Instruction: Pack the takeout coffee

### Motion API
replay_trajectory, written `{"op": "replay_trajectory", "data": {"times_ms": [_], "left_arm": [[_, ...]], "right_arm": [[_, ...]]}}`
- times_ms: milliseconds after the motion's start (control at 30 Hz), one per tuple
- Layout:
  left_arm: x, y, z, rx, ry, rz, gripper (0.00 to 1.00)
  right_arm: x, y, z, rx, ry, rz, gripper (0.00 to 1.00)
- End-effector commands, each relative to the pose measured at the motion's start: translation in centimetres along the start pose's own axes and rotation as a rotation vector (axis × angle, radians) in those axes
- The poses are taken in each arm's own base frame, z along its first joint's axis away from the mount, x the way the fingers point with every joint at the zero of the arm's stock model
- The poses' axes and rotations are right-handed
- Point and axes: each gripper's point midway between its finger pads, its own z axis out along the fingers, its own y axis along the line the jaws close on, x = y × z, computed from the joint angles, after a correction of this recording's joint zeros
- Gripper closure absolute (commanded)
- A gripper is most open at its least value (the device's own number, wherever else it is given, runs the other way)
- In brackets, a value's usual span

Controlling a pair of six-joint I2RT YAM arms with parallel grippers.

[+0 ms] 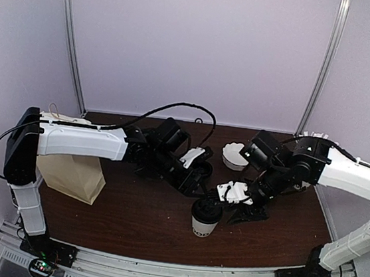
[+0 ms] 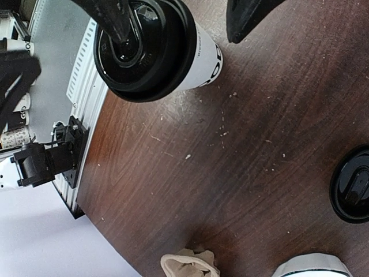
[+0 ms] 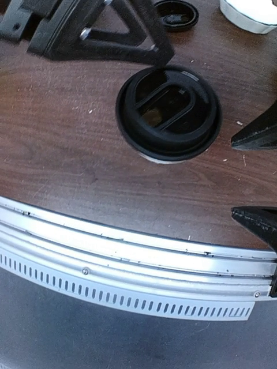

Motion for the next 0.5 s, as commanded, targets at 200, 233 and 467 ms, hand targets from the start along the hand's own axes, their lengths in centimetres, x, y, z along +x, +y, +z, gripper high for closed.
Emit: {"op": "replay_trajectory", "data": {"times_ms": [200, 233, 467], "left_arm": [[-0.8, -1.9, 0.3, 0.078, -0.014, 0.027, 0.42], [-0.7, -1.9, 0.4, 0.08, -0.009, 0.027, 0.43], [0.7, -1.2, 1.2, 0.064, 0.018, 0.008, 0.46]], "right_arm": [[-1.6, 1.5, 2.9, 0.006, 0.058, -0.146, 0.66], [-1.6, 1.3, 2.9, 0.018, 0.062, -0.149, 0.66], [-1.1, 0.5, 3.7, 0.062, 0.1, -0.171, 0.73]]}}
